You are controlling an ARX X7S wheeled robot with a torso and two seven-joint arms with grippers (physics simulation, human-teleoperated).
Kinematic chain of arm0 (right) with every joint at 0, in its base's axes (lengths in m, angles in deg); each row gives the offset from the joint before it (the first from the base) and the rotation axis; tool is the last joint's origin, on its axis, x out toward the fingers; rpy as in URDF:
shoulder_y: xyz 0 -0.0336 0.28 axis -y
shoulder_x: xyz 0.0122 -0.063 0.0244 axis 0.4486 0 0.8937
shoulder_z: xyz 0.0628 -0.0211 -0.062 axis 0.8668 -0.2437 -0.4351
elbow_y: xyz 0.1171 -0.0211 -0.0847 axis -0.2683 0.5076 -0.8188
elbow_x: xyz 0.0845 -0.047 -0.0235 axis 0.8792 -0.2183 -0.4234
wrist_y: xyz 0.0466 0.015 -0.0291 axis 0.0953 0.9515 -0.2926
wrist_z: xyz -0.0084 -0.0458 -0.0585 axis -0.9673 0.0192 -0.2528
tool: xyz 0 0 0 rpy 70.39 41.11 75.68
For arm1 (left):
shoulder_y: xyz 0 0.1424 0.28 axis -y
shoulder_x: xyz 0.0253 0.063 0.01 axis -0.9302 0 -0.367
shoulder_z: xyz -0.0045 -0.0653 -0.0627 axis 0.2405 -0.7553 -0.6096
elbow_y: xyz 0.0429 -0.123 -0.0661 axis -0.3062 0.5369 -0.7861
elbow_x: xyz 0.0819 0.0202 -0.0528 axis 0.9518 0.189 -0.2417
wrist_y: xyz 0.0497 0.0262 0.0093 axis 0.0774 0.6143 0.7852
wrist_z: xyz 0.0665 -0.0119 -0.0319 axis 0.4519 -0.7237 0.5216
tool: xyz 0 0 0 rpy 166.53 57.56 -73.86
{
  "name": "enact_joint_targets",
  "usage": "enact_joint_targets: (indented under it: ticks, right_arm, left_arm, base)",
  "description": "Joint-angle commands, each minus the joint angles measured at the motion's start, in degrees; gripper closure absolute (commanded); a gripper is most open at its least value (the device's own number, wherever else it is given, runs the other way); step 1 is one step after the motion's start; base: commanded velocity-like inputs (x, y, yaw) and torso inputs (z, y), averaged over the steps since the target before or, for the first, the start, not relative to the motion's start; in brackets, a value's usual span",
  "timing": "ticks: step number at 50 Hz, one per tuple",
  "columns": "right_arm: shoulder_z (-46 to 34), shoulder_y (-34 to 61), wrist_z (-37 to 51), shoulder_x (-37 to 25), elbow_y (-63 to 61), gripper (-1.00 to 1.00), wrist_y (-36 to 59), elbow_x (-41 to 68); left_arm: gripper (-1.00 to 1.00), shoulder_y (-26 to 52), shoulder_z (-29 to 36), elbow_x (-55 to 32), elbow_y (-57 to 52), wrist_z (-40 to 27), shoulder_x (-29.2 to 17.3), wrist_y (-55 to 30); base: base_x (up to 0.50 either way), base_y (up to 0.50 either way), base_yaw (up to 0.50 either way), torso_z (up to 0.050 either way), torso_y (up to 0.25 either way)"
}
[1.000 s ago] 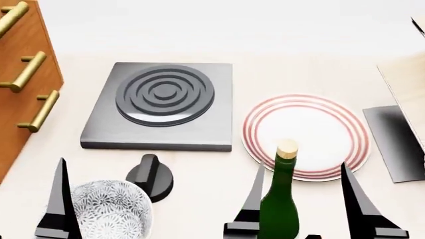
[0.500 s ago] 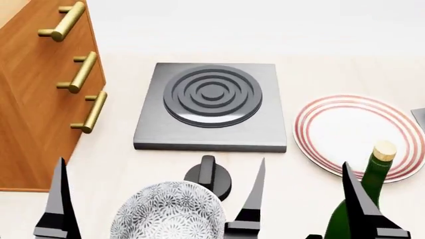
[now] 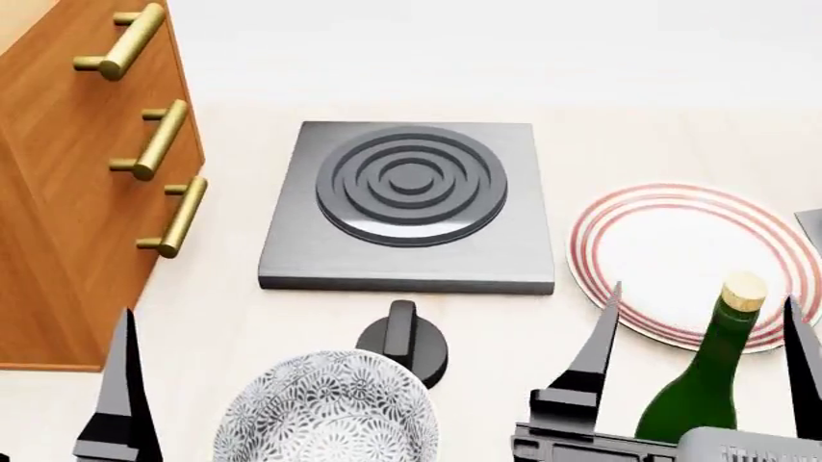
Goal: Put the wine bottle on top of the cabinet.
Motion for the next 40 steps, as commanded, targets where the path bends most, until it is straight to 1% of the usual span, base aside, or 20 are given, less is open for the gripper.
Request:
enact_joint_targets:
  ticks: [1, 8, 13, 16, 25, 40]
  right_arm:
    - [3.71, 3.12, 0.71, -3.69, 3.85, -1.0, 4.12, -1.13]
    - [2.45, 4.44, 0.39, -3.77, 8.82, -1.0, 2.62, -1.96]
    - [2.16, 4.96, -0.08, -3.23, 15.07, -1.0, -1.2, -2.43]
    - [2.0, 6.16, -0.42, -3.35, 17.01, -1.0, -1.75, -2.49]
    - [2.02, 6.52, -0.91, -2.0, 21.31, -1.0, -5.47, -1.87]
    - [1.26, 8.45, -0.94, -0.93, 22.93, -1.0, -5.92, -1.19]
  left_arm:
    - [-1.0, 0.22, -0.14, -0.37, -0.37, -0.35, -0.41, -0.58]
    - [-1.0, 0.22, -0.03, -0.35, -0.38, -0.69, -0.54, -0.46]
    - [-1.0, 0.39, 0.21, -0.36, -1.16, -1.0, -0.6, -1.12]
    - [-1.0, 0.45, 0.29, -0.42, -1.17, -1.13, -0.62, -1.21]
    - [-1.0, 0.87, 0.73, -0.63, -1.37, -1.44, -0.61, -1.61]
    - [-1.0, 0.84, 0.84, -0.98, -1.07, -1.82, -1.01, -1.32]
  base:
    - [0.0, 0.0, 0.0, 0.0, 0.0]
    - [0.0, 0.0, 0.0, 0.0, 0.0]
    - [0.0, 0.0, 0.0, 0.0, 0.0]
    - [0.0, 0.0, 0.0, 0.0, 0.0]
    - [0.0, 0.0, 0.0, 0.0, 0.0]
    - [0.0, 0.0, 0.0, 0.0, 0.0]
